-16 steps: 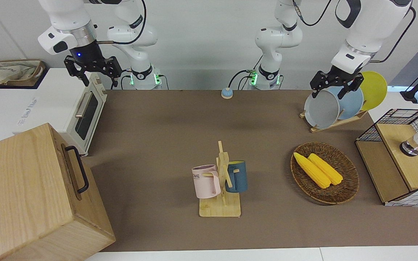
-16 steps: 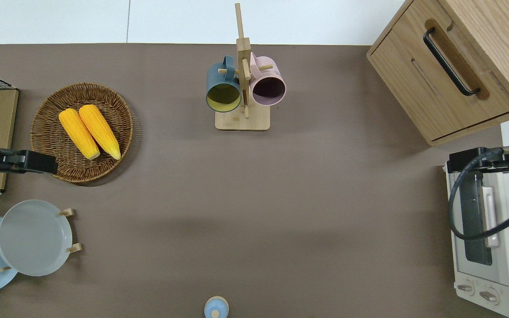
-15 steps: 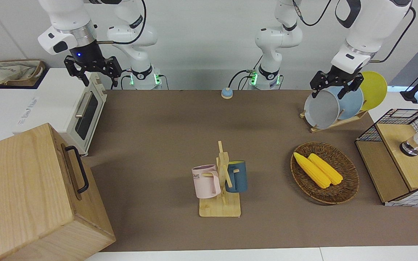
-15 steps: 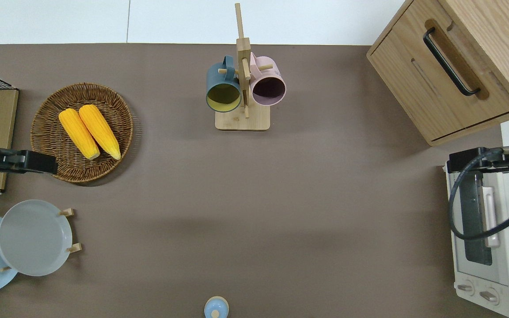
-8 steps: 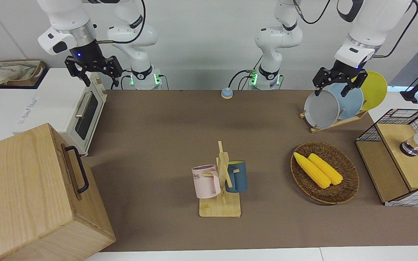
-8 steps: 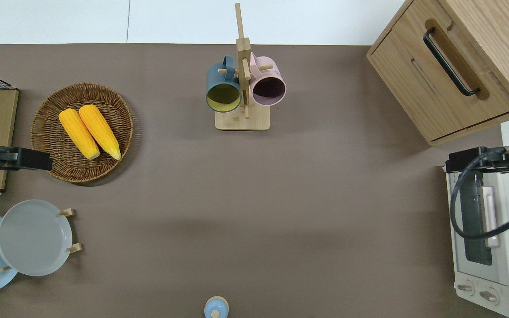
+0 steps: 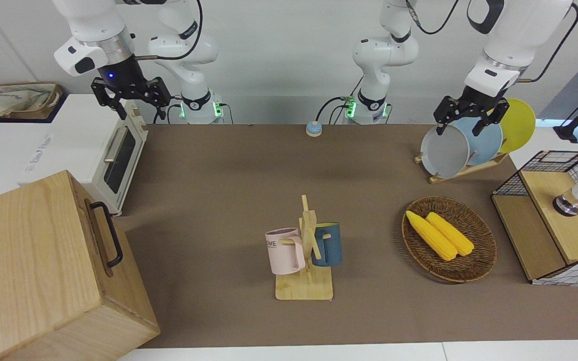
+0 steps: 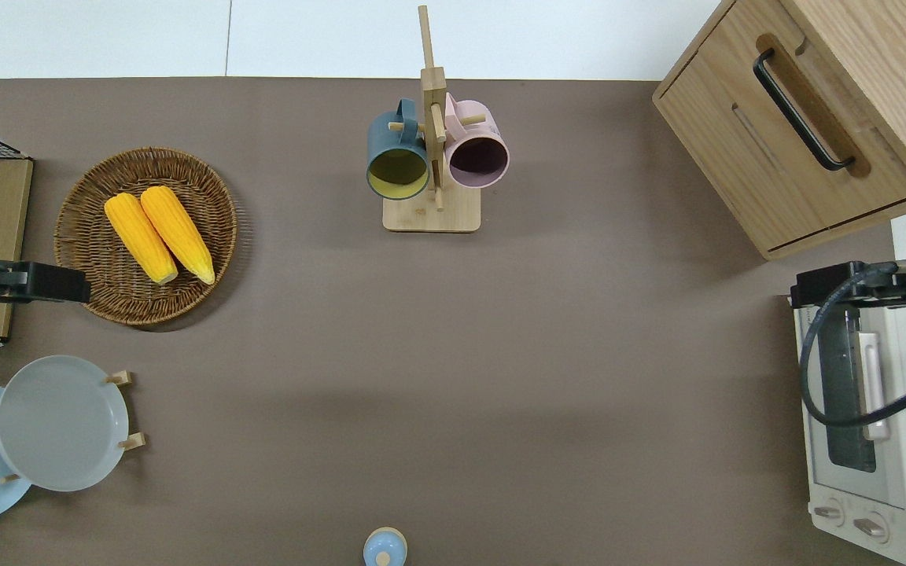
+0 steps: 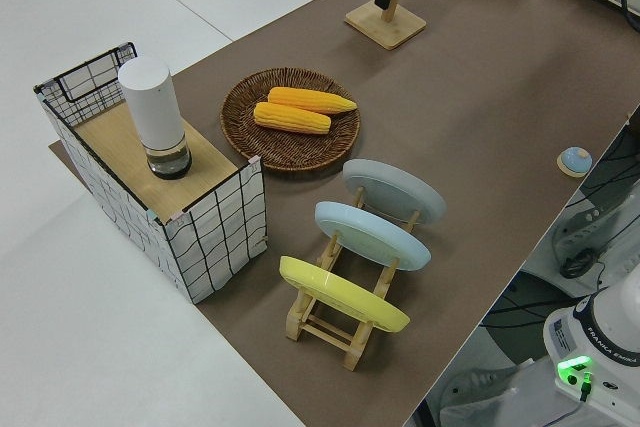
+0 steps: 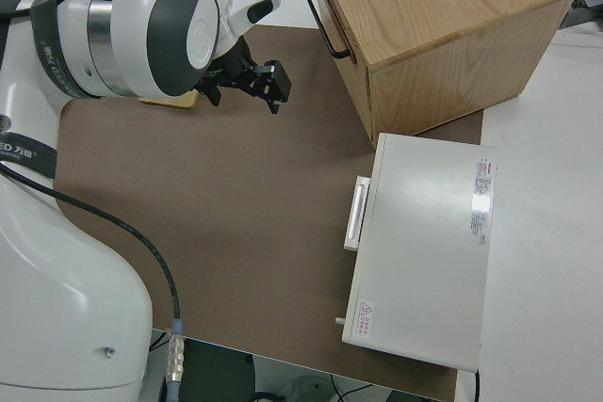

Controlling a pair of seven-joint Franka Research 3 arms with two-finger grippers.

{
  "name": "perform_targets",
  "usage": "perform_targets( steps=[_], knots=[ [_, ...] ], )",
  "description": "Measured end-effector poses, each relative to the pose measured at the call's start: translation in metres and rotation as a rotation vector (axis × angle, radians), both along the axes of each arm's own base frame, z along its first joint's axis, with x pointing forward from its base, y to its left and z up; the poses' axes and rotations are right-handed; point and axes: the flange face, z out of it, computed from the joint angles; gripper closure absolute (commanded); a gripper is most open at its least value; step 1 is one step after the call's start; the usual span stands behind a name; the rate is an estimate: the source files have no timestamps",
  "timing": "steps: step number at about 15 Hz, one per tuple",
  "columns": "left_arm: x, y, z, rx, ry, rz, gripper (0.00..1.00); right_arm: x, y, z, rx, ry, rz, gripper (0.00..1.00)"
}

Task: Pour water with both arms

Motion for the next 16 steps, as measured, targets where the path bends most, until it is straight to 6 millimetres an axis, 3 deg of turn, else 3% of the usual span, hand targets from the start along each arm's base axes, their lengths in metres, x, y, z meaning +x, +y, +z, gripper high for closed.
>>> perform_targets(
  steps=[6,13,16],
  knots=[
    [0.002,0.001,-0.004,0.0,0.006,0.002,0.0,0.0,0.012,-0.004,0.032,0.009,0.027,0.009],
    [0.003,0.003,-0.006,0.002,0.011,-0.008,0.0,0.014,0.074,-0.048,0.028,0.076,0.133,0.009],
    [0.003,0.02,-0.007,0.005,0.011,-0.012,0.0,0.021,0.099,-0.067,0.027,0.073,0.173,0.009]
  ],
)
